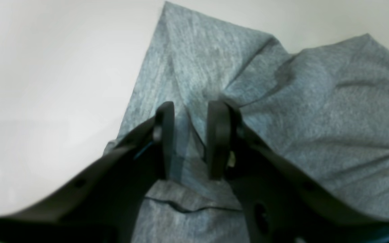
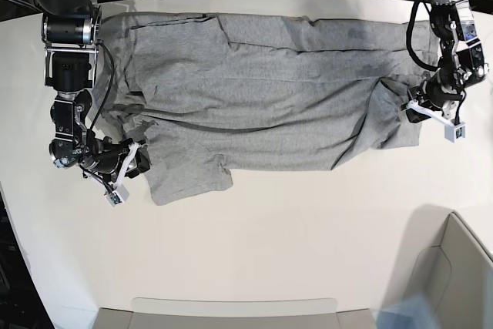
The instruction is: Fold the T-shirt properly
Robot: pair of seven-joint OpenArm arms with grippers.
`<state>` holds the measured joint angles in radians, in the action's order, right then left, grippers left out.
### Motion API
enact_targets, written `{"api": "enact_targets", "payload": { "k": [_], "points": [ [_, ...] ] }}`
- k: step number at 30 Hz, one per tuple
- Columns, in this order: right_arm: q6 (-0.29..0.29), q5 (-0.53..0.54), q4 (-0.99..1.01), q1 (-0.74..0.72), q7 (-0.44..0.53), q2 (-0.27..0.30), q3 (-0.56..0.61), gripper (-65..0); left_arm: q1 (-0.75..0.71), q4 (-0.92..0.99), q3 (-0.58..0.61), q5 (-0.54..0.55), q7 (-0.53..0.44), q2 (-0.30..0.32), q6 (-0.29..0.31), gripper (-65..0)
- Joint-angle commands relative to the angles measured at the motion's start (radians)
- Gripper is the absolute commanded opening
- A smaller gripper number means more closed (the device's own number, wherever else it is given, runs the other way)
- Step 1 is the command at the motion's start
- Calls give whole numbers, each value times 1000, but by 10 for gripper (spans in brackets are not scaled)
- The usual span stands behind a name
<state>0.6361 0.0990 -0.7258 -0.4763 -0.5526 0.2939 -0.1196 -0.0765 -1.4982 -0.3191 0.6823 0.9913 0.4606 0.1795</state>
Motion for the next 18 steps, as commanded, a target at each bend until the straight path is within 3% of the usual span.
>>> {"api": "enact_targets", "payload": {
  "k": [1, 18],
  "points": [
    [-2, -55, 7, 1, -76, 11, 4, -475, 7, -17, -4, 18, -13, 17, 1, -465],
    [-2, -55, 7, 3, -76, 11, 5, -475, -27, -15, -4, 23, 28, 10, 8, -463]
  ]
}}
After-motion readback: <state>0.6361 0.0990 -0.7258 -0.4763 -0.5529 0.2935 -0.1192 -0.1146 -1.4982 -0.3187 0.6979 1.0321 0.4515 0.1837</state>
